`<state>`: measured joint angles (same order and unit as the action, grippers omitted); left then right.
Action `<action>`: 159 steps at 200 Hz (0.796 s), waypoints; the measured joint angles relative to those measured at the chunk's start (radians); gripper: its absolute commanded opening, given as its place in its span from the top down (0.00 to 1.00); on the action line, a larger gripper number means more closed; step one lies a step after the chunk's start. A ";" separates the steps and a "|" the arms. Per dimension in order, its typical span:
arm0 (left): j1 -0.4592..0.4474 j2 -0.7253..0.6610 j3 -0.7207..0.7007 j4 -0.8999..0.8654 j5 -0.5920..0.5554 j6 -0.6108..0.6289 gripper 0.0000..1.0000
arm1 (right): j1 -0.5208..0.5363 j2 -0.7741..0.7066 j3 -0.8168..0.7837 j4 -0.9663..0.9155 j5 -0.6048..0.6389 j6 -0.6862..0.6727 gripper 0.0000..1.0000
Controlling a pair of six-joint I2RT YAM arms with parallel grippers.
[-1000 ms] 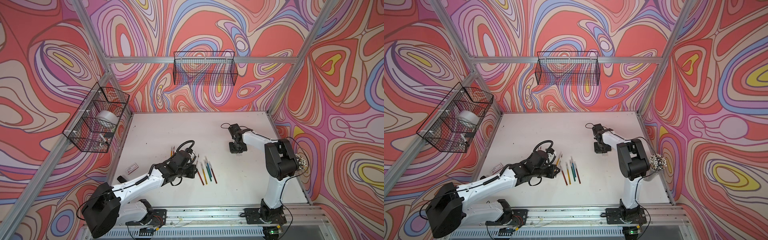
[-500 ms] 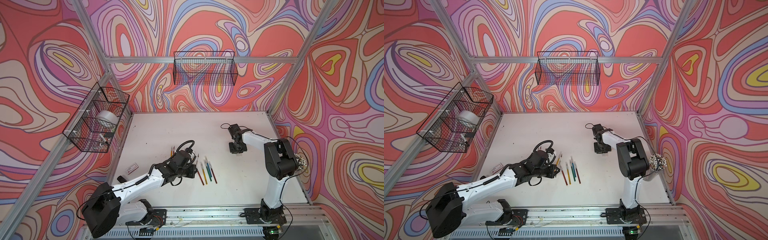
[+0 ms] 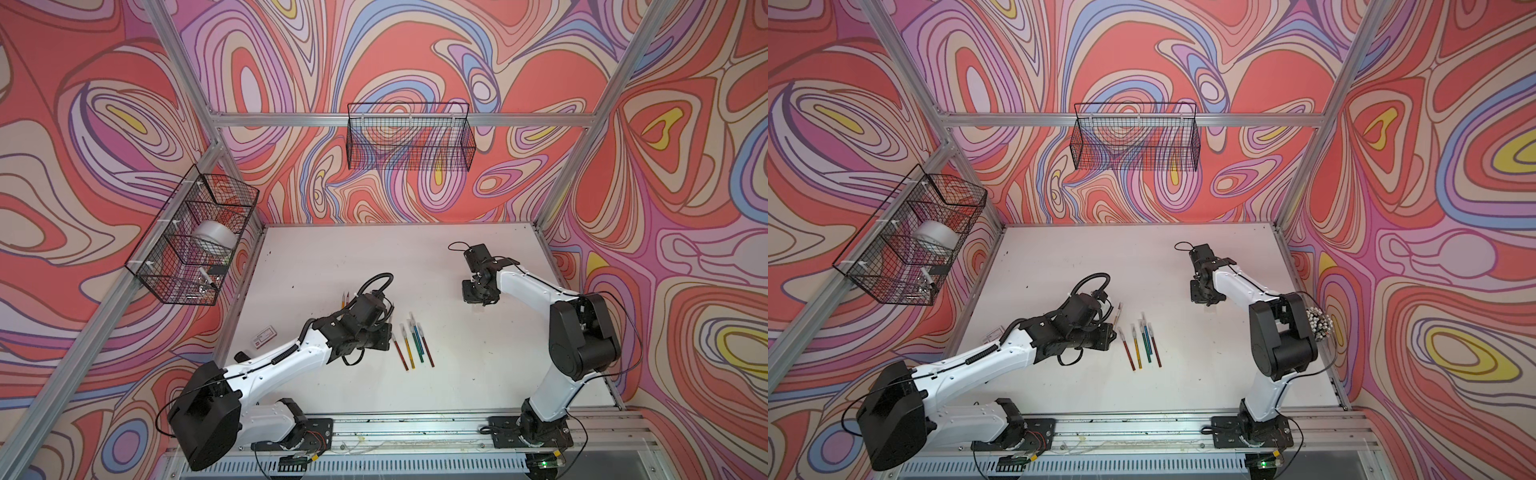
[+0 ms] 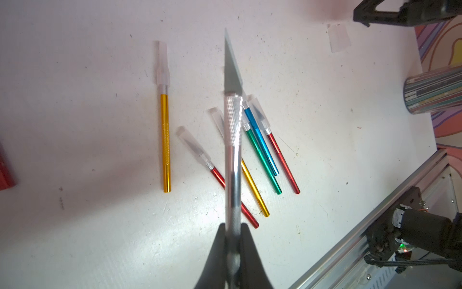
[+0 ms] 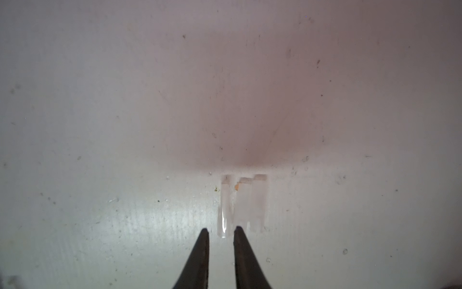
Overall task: Remove protective caps from carving knives
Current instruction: Place the protective sleeve at the center of the board, then place the carving knife at the center of the board.
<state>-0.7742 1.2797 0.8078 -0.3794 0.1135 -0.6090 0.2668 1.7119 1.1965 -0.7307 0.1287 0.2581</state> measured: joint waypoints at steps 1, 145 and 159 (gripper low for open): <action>0.000 0.002 0.002 -0.002 -0.001 0.000 1.00 | 0.000 -0.003 -0.002 0.001 -0.001 0.000 0.73; 0.123 0.150 0.104 -0.119 -0.064 0.071 1.00 | -0.004 -0.448 -0.292 0.275 -0.524 0.103 0.02; 0.138 0.164 0.114 -0.133 -0.082 0.078 1.00 | -0.004 -0.460 -0.312 0.315 -0.582 0.117 0.02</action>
<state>-0.6357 1.4441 0.9222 -0.5125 0.0319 -0.5312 0.2630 1.2514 0.8841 -0.4160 -0.4530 0.3752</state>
